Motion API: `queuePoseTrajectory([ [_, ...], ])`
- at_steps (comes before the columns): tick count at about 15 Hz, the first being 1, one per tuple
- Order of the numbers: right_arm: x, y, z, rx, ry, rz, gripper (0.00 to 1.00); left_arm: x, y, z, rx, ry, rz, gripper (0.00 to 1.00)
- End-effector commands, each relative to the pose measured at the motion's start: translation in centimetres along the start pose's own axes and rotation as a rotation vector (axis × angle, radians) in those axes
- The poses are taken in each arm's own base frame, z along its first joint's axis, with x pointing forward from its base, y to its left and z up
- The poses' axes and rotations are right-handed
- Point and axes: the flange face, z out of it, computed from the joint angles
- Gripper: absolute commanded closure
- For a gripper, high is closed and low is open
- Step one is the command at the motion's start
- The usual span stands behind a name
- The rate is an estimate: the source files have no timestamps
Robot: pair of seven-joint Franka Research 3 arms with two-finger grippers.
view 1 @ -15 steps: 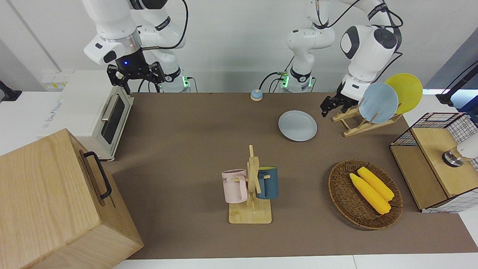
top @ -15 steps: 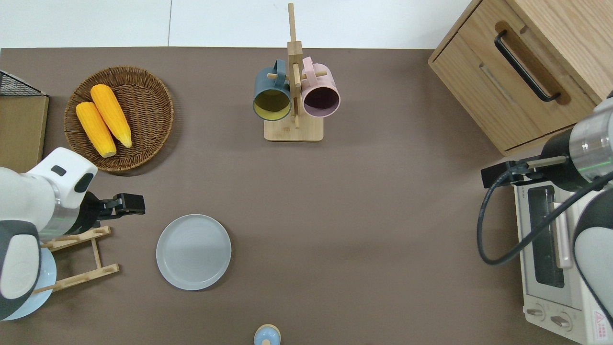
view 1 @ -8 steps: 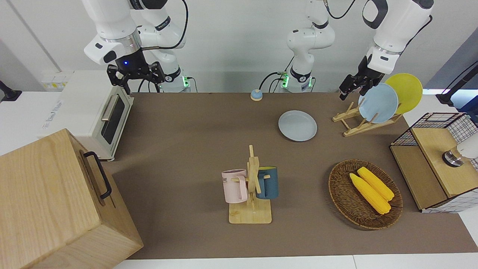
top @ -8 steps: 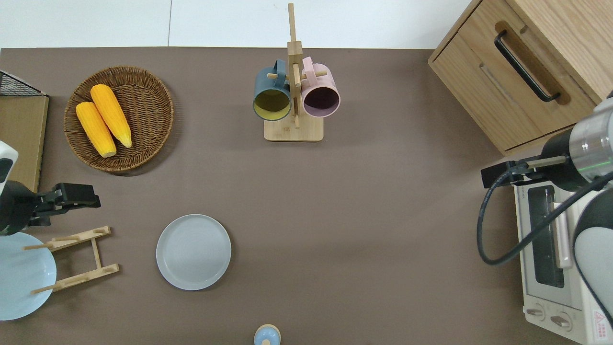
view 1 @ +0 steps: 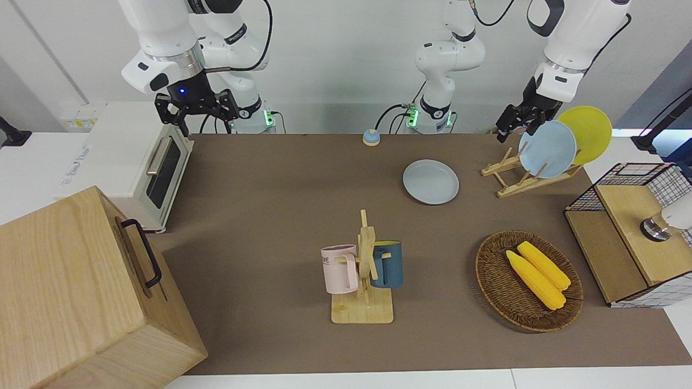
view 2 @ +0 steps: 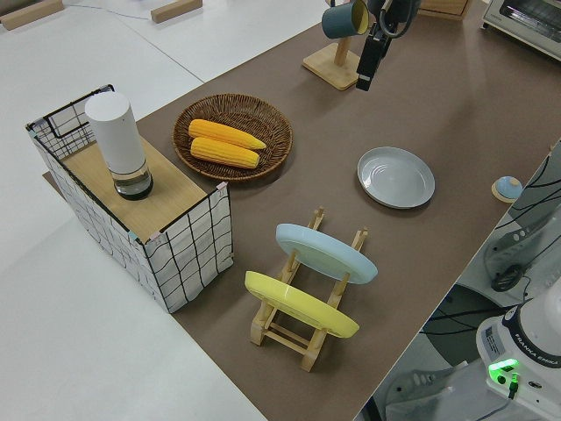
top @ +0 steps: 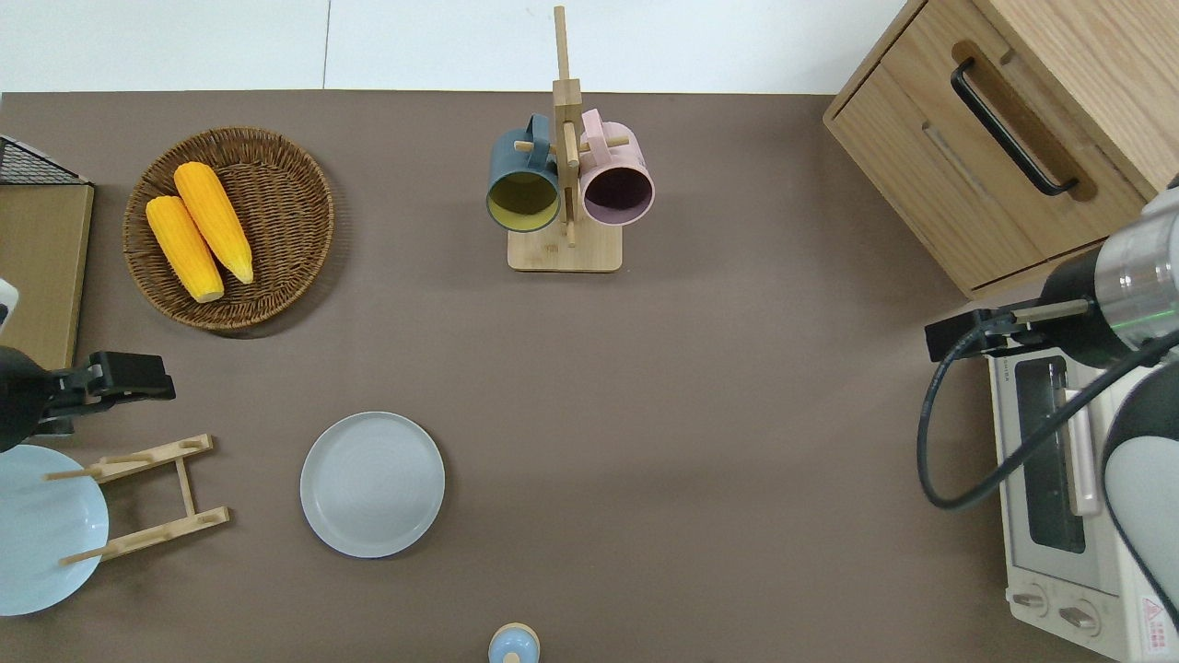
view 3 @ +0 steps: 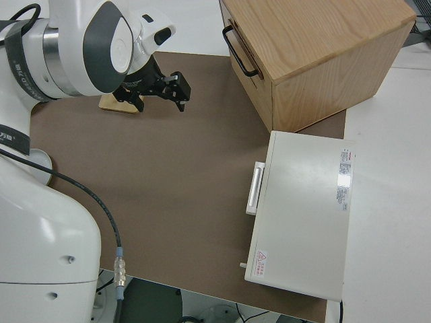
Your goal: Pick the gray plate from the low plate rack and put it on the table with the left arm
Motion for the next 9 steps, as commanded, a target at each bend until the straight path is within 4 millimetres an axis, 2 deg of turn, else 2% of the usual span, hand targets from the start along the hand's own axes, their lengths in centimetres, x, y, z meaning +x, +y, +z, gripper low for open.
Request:
queuePoseTrajectory([
  [1,-0.2,0.1,-0.4,-0.002,-0.001,0.014,0.017,-1.0,1.4,-0.6,0.074,-0.023,0.154,0.01],
  [2,-0.2,0.1,-0.4,-0.002,-0.004,0.014,0.017,-1.1,1.5,-0.7,0.075,-0.027,0.171,0.01],
  [6,-0.2,0.2,-0.4,-0.002,-0.003,0.016,0.017,-1.9,0.9,-5.9,0.063,-0.025,0.229,0.01],
  [9,-0.2,0.2,-0.4,-0.002,-0.003,0.016,0.017,-1.7,0.1,-5.8,0.070,-0.039,0.273,0.01],
])
